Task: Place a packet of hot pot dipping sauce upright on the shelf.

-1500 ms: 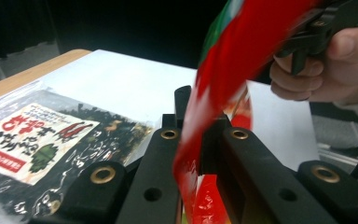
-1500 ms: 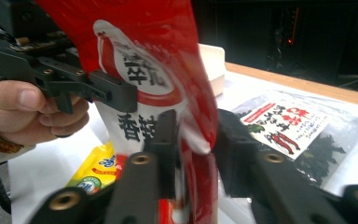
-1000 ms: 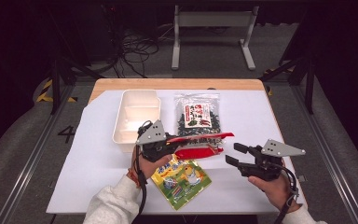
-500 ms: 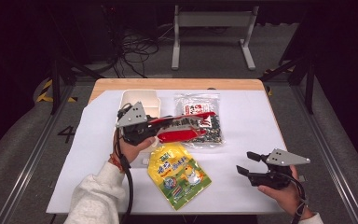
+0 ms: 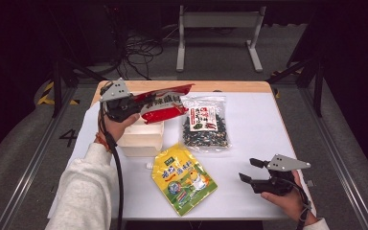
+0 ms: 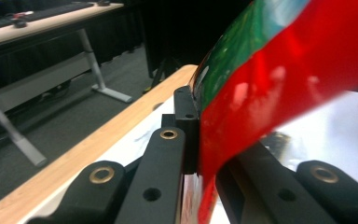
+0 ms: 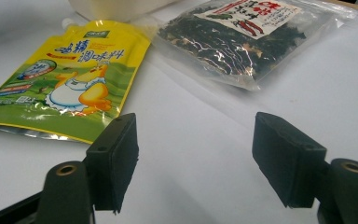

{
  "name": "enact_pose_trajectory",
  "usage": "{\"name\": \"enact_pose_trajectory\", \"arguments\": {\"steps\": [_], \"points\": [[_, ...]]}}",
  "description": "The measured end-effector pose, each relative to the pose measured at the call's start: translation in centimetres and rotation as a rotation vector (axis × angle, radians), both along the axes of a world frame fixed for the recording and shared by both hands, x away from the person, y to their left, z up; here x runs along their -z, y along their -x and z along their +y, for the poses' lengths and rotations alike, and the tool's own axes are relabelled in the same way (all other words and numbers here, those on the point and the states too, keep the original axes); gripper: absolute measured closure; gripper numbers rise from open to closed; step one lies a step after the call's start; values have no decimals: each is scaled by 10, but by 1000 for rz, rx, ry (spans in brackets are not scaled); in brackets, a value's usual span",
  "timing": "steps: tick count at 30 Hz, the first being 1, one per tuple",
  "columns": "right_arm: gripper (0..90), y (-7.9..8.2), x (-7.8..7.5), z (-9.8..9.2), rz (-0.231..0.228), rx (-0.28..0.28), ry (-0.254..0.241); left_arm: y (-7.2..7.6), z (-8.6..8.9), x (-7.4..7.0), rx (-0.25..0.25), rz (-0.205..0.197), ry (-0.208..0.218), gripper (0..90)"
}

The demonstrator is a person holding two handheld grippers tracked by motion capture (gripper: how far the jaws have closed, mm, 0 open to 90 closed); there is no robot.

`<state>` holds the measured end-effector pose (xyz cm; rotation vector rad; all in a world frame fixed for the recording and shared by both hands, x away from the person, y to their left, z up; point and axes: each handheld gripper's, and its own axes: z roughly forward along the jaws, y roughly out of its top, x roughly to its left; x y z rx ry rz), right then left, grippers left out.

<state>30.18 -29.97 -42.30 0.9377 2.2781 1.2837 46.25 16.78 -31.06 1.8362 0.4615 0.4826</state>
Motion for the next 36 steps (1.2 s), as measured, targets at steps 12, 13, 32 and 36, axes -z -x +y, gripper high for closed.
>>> {"name": "enact_pose_trajectory", "arguments": {"steps": [12,13,32,36], "points": [[308,4,9,-9,44,29,-3,-43,23,9,-75,24,-41,899],[305,6,10,-10,51,37,-2,-45,25,9,-80,23,-44,899],[301,20,10,-22,69,79,-27,-75,38,22,-154,46,-115,898],[301,20,10,-22,71,87,-31,-80,37,16,-157,27,-111,898]]}}
